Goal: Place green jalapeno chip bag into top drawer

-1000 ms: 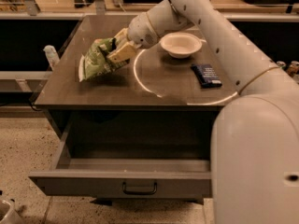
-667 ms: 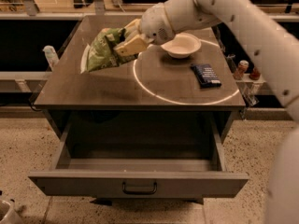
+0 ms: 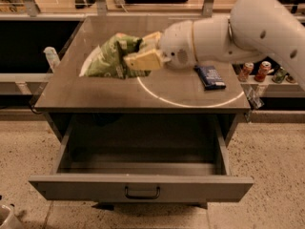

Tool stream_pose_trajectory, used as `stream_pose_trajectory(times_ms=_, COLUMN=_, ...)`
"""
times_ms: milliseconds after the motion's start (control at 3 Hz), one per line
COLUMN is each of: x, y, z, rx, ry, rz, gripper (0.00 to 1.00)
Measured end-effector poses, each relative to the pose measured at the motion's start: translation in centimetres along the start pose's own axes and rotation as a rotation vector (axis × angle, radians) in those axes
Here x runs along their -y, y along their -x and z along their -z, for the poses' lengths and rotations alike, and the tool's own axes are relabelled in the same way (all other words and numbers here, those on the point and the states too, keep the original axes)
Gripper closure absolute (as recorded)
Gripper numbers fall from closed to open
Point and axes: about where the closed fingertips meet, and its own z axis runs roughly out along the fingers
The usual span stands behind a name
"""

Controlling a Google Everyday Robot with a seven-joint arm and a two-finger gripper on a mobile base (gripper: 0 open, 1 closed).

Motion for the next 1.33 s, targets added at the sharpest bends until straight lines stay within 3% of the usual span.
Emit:
stream_pose_trajectory(times_ms=333, x=-3.0, y=-5.7, z=-1.6, rx=-0.001, ry=-0.002, rz=-0.138, gripper=1.0)
stream_pose_trajectory(times_ms=667, x=-5.2, y=-8.4, z=-3.0, rx=-0.043, ry=0.039, rz=-0.169, gripper=1.0)
stream_pose_trajectory(times_ms=1000, x=-5.2, y=-8.3, z=-3.0, rx=-0.042, ry=0.038, rz=-0.168, gripper=1.0)
stream_pose_trajectory(times_ms=1333, x=-6.2, y=-9.2, z=-2.7, rx=-0.029, ry=-0.011, rz=-0.224, gripper=1.0)
